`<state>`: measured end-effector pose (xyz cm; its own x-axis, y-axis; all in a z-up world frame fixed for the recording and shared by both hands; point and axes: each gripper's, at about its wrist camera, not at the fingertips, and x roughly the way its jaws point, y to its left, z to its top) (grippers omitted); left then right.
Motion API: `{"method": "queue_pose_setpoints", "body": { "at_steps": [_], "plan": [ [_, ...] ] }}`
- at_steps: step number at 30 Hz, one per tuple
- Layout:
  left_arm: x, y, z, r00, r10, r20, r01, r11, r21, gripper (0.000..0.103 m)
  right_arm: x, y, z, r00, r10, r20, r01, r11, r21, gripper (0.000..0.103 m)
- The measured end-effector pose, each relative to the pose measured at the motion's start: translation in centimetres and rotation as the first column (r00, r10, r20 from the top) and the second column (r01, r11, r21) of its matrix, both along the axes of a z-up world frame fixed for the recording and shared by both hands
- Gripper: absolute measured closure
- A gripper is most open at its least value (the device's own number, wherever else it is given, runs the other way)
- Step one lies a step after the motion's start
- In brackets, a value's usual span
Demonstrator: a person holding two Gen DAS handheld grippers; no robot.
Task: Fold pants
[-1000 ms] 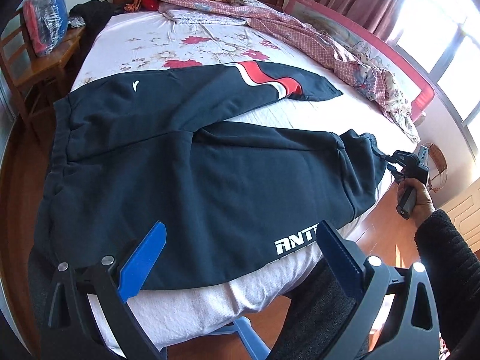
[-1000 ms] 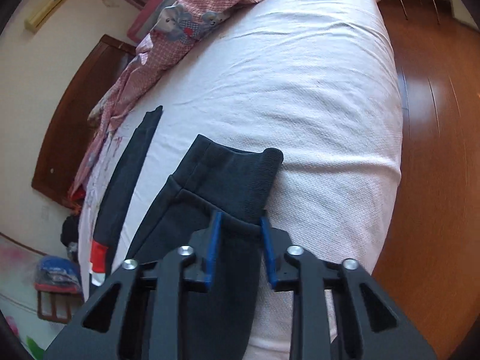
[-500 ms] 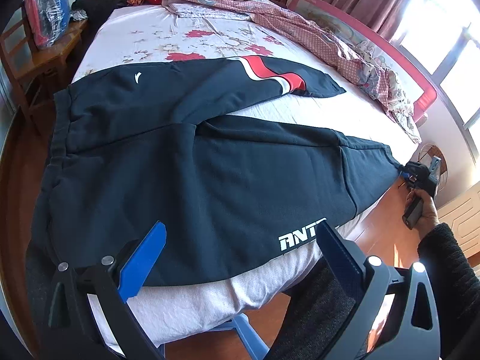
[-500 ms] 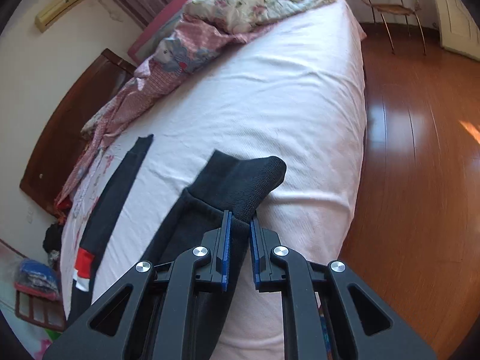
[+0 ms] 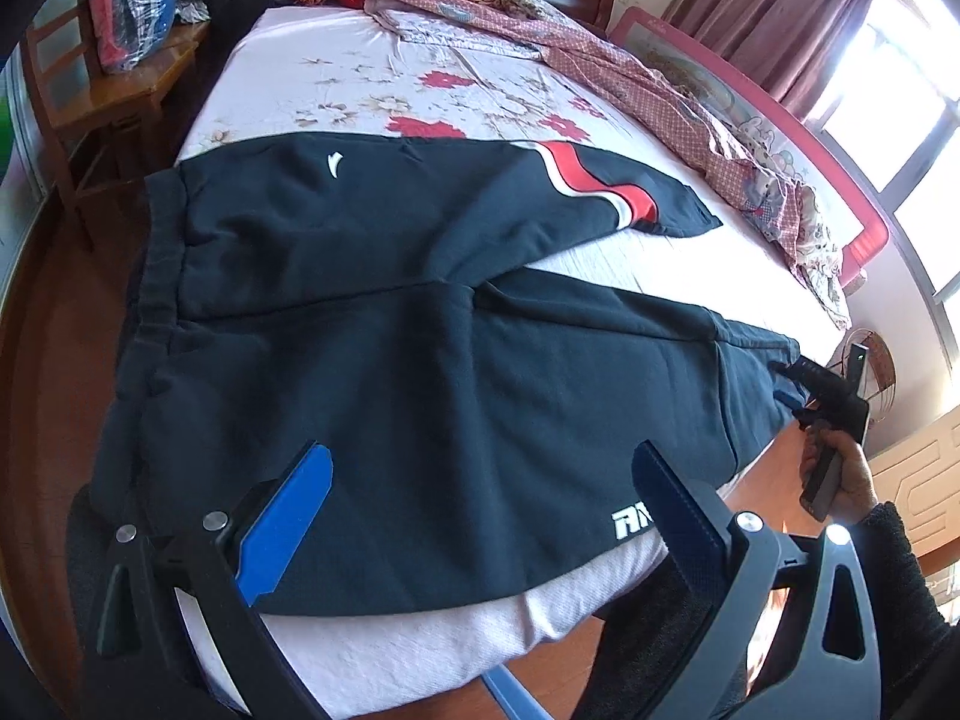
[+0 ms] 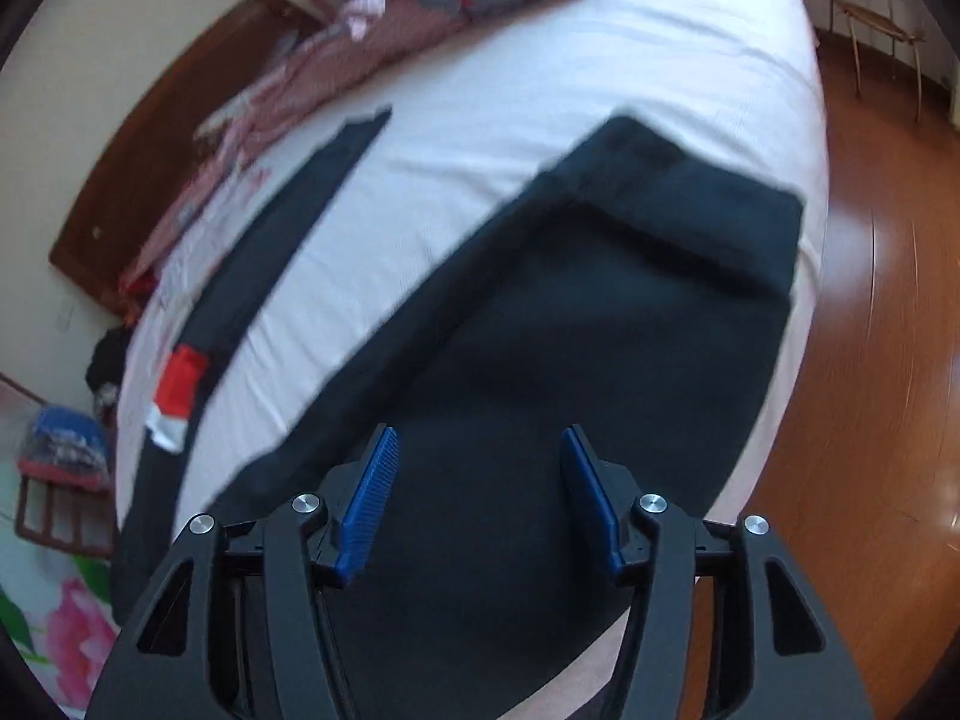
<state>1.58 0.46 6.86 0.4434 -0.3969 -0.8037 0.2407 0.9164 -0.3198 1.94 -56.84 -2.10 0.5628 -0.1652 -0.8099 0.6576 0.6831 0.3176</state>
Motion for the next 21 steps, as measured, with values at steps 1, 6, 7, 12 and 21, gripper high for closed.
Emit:
{"method": "queue_pose_setpoints", "body": {
  "at_steps": [1, 6, 7, 12, 21],
  "plan": [
    [1.0, 1.6, 0.1, 1.0, 0.002, 0.002, -0.002, 1.0, 0.0, 0.002, 0.3, 1.0, 0.8, 1.0, -0.002, -0.01, 0.002, 0.998, -0.059, 0.047],
    [6.7, 10.6, 1.2, 0.994, 0.035, 0.104, -0.036, 0.999, 0.007, 0.002, -0.5, 5.6, 5.7, 0.987, -0.001, 0.159, 0.014, 0.997, -0.076, 0.047],
    [8.3, 12.4, 1.1, 0.992, 0.024, 0.121, -0.024, 1.0, -0.007, 0.002, -0.2, 6.8, 6.4, 0.985, 0.029, 0.167, -0.018, 0.998, -0.067, 0.047],
    [15.7, 18.5, -0.7, 0.974, -0.065, 0.215, 0.08, 0.995, -0.059, 0.002, 1.3, 12.7, 8.2, 0.975, 0.147, 0.165, -0.152, 0.988, 0.019, 0.047],
    [23.6, 20.6, -7.9, 0.979, -0.13, 0.159, 0.139, 0.989, -0.046, 0.017, 5.7, 20.6, 8.9, 0.957, 0.229, 0.18, -0.262, 0.946, 0.189, 0.047]
  ]
}}
